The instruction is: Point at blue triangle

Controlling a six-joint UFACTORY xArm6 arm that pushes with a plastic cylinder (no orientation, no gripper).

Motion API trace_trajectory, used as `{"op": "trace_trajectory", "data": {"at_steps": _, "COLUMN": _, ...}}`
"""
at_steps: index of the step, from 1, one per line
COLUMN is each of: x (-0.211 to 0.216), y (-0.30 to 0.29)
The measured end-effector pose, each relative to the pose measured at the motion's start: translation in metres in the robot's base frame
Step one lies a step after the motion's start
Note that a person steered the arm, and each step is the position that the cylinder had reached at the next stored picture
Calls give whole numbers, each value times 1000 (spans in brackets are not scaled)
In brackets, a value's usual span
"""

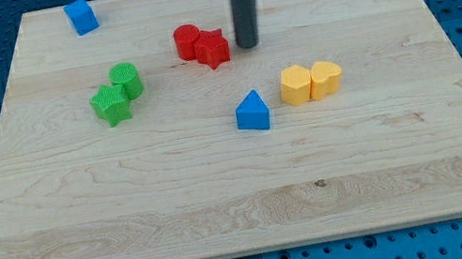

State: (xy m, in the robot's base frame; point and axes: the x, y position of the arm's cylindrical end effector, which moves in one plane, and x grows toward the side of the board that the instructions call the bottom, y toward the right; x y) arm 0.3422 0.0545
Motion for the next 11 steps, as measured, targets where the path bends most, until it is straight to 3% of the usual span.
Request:
{"op": "trace_trajectory", "data": {"at_steps": 1, "x": -13, "y": 10}}
{"op": "trace_trajectory", "data": {"at_steps": 2, "x": -7, "y": 91}}
{"op": "trace_trajectory", "data": {"at_steps": 4, "x": 32, "y": 186}}
{"op": "trace_trajectory", "data": {"at_steps": 7, "x": 86, "y": 241}}
{"op": "trace_trajectory", "data": {"at_steps": 8, "x": 110, "y": 241}}
{"op": "trace_trajectory", "data": {"at_steps": 10, "x": 153, "y": 135}}
{"op": "trace_trajectory", "data": {"at_steps": 11, "x": 153, "y": 127}}
